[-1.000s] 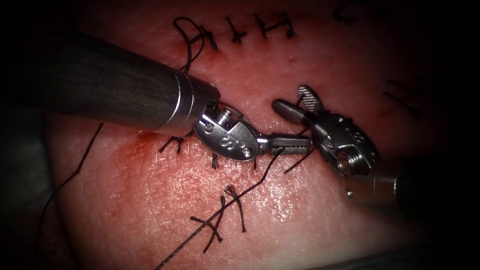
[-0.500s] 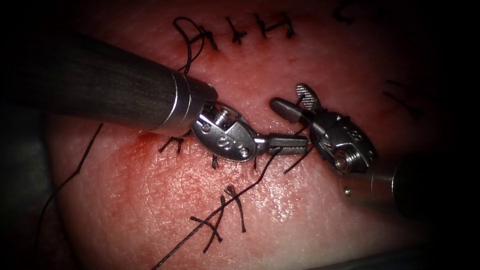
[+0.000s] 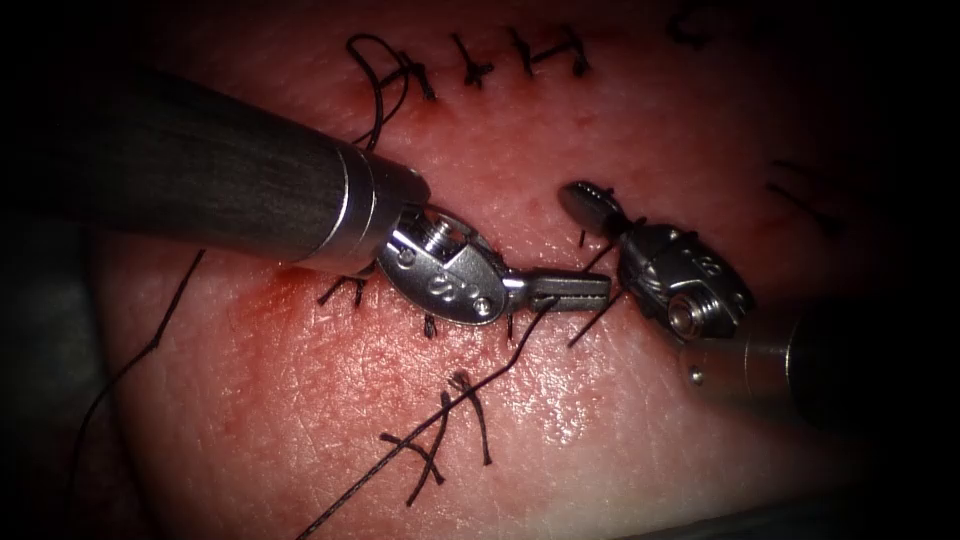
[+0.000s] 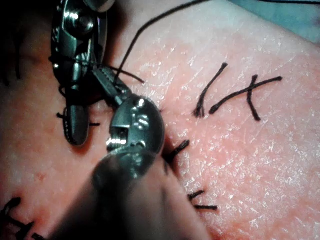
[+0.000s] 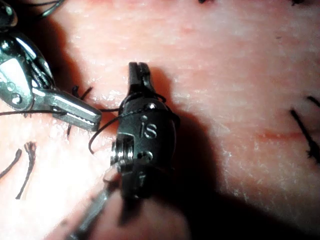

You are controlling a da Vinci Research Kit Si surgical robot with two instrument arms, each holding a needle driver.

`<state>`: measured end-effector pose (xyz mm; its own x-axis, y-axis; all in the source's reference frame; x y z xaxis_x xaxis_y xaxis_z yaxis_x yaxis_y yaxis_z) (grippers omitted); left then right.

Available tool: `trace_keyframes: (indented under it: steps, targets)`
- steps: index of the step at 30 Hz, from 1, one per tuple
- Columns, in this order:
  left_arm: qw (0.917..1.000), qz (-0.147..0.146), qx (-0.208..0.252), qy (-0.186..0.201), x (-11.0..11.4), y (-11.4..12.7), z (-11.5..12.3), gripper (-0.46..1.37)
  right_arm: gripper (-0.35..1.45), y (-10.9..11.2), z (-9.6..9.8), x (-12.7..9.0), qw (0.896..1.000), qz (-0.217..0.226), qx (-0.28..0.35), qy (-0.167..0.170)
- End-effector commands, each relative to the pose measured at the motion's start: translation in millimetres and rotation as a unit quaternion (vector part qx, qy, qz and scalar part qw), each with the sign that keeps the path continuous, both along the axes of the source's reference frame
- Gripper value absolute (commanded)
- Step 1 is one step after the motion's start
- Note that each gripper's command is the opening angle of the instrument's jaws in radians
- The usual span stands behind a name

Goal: Wound Closure
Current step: Pick up suture tail, then pull downward with right tool and upward with left grasper and tighten knot

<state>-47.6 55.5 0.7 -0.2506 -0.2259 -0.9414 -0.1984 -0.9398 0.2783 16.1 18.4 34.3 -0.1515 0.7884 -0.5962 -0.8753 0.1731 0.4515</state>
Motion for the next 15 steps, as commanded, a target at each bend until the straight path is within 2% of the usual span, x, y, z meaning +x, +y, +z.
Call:
trace_keyframes:
  steps: [1,8,15]
  targets:
    - [1.0000,0.004,0.001,0.001,0.0,0.1,0.0,-0.35,-0.35,0.0,-0.2,0.0,1.000,-0.001,-0.002,-0.006]
    - [1.0000,-0.002,0.005,0.007,0.4,0.6,-0.1,-0.35,-0.35,0.2,-0.4,-0.1,1.000,-0.001,-0.003,-0.007]
    - [0.9992,-0.021,0.011,0.032,2.6,2.5,0.7,-0.35,-0.35,-0.2,-0.7,-0.1,1.000,-0.004,-0.006,-0.006]
